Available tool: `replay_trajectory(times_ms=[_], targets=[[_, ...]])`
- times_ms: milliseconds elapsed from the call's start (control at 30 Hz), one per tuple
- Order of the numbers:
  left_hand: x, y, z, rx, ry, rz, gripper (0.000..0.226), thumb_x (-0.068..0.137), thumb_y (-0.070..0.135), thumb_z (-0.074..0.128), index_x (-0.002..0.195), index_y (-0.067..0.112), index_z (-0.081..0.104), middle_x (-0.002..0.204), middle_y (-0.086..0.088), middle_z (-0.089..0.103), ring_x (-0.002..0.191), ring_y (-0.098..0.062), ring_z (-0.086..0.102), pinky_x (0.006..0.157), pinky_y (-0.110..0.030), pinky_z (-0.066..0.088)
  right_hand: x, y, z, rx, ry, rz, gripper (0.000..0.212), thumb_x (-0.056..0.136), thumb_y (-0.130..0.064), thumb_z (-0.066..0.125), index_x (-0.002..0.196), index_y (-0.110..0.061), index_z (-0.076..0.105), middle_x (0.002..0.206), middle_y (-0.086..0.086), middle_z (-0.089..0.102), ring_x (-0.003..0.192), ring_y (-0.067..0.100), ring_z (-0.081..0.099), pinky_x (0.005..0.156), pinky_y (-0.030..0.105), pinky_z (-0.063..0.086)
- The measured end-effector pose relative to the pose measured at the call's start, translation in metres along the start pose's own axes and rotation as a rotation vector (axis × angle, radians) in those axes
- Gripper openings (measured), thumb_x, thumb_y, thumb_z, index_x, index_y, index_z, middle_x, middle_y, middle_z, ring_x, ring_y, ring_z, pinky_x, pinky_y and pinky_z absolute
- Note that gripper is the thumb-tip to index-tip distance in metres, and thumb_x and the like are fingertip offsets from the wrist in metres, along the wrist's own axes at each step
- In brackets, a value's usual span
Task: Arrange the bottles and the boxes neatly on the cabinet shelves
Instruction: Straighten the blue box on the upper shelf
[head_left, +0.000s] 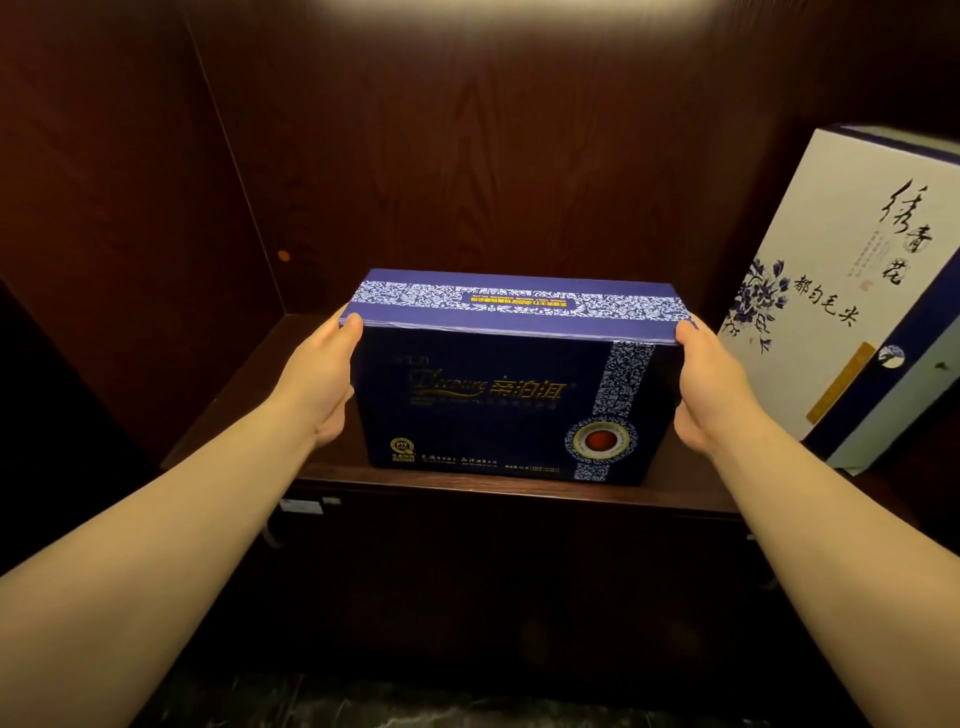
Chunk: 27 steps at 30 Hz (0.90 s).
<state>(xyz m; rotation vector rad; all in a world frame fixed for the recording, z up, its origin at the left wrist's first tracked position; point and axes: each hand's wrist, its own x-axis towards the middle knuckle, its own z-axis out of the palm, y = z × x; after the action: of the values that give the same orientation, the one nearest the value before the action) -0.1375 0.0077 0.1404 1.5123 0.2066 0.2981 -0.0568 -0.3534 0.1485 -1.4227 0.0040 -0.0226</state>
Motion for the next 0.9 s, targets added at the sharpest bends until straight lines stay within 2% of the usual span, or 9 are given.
replay_trajectory(times_ms=[133,233,300,367,433,500,600,733,900], targets=[[-0.004,-0.016,-0.004,0.018,0.004,0.016,0.028,0.096,0.064,0.038,0.106,0.064,0.064,0.113,0.024,0.071,0.103,0.009,0.063,0.089,-0.032,0.044,-0.003,0.018,-0.010,0.075,0.017,0.043,0.052,0.094,-0.066,0.040,0.129,-0.036,0.063,0.122,-0.005,0.073,0.109,0.011,0.069,0.089,0.036,0.051],[-0.008,-0.050,-0.013,0.000,0.015,-0.108,0.049,0.096,0.068,0.029,0.134,0.048,0.052,0.147,0.011,0.052,0.136,-0.013,0.044,0.112,-0.046,0.032,-0.013,0.055,-0.021,0.069,0.029,0.146,0.072,0.086,-0.079,0.035,0.145,-0.040,0.047,0.144,-0.014,0.056,0.120,0.004,0.055,0.107,0.038,0.036],[-0.012,-0.078,-0.020,0.076,0.019,-0.147,0.052,0.102,0.057,0.031,0.150,0.036,0.037,0.152,0.012,0.039,0.142,-0.019,0.036,0.111,-0.041,0.031,-0.028,0.087,-0.030,-0.162,-0.015,0.125,0.059,0.090,-0.066,0.052,0.143,-0.041,0.043,0.143,-0.015,0.053,0.116,-0.003,0.051,0.106,0.033,0.035],[-0.017,-0.102,-0.027,0.205,-0.051,-0.128,0.041,0.106,0.029,0.039,0.146,0.039,0.033,0.145,0.014,0.042,0.139,-0.020,0.038,0.106,-0.033,0.032,-0.037,0.120,-0.040,-0.366,-0.093,0.097,0.064,0.092,-0.039,0.070,0.147,-0.033,0.039,0.142,-0.012,0.052,0.123,0.001,0.051,0.105,0.029,0.037],[-0.020,-0.120,-0.032,0.334,-0.163,-0.152,0.061,0.100,0.004,0.045,0.150,0.035,0.029,0.146,0.004,0.046,0.137,-0.019,0.041,0.106,-0.031,0.034,-0.037,0.137,-0.047,-0.437,-0.100,0.132,0.079,0.090,-0.019,0.074,0.154,-0.029,0.028,0.146,-0.009,0.046,0.129,0.009,0.046,0.109,0.034,0.036],[-0.022,-0.127,-0.038,0.382,-0.218,-0.204,0.077,0.093,-0.007,0.044,0.152,0.037,0.023,0.143,0.001,0.048,0.132,-0.013,0.048,0.102,-0.027,0.040,-0.033,0.144,-0.044,-0.440,-0.066,0.147,0.084,0.088,-0.006,0.068,0.154,-0.033,0.024,0.149,-0.006,0.045,0.131,0.013,0.045,0.110,0.039,0.037],[-0.023,-0.127,-0.043,0.405,-0.241,-0.226,0.084,0.087,-0.011,0.041,0.141,0.051,0.022,0.128,0.013,0.051,0.111,0.008,0.055,0.081,-0.013,0.046,-0.030,0.148,-0.041,-0.461,-0.040,0.153,0.085,0.083,0.000,0.061,0.153,-0.034,0.023,0.148,-0.004,0.046,0.131,0.018,0.047,0.112,0.046,0.038],[-0.024,-0.126,-0.051,0.423,-0.242,-0.264,0.090,0.083,-0.006,0.047,0.146,0.051,0.017,0.122,0.024,0.050,0.101,0.019,0.055,0.074,-0.017,0.042,-0.032,0.154,-0.039,-0.443,-0.044,0.148,0.085,0.080,-0.002,0.060,0.149,-0.038,0.027,0.141,-0.009,0.051,0.125,0.010,0.050,0.106,0.038,0.040],[-0.027,-0.125,-0.064,0.420,-0.219,-0.254,0.094,0.075,0.009,0.049,0.152,0.046,0.010,0.137,0.013,0.045,0.122,-0.006,0.048,0.097,-0.035,0.045,-0.039,0.157,-0.029,-0.441,-0.066,0.141,0.085,0.077,-0.005,0.064,0.146,-0.040,0.029,0.128,-0.021,0.054,0.121,0.007,0.053,0.102,0.036,0.042]])
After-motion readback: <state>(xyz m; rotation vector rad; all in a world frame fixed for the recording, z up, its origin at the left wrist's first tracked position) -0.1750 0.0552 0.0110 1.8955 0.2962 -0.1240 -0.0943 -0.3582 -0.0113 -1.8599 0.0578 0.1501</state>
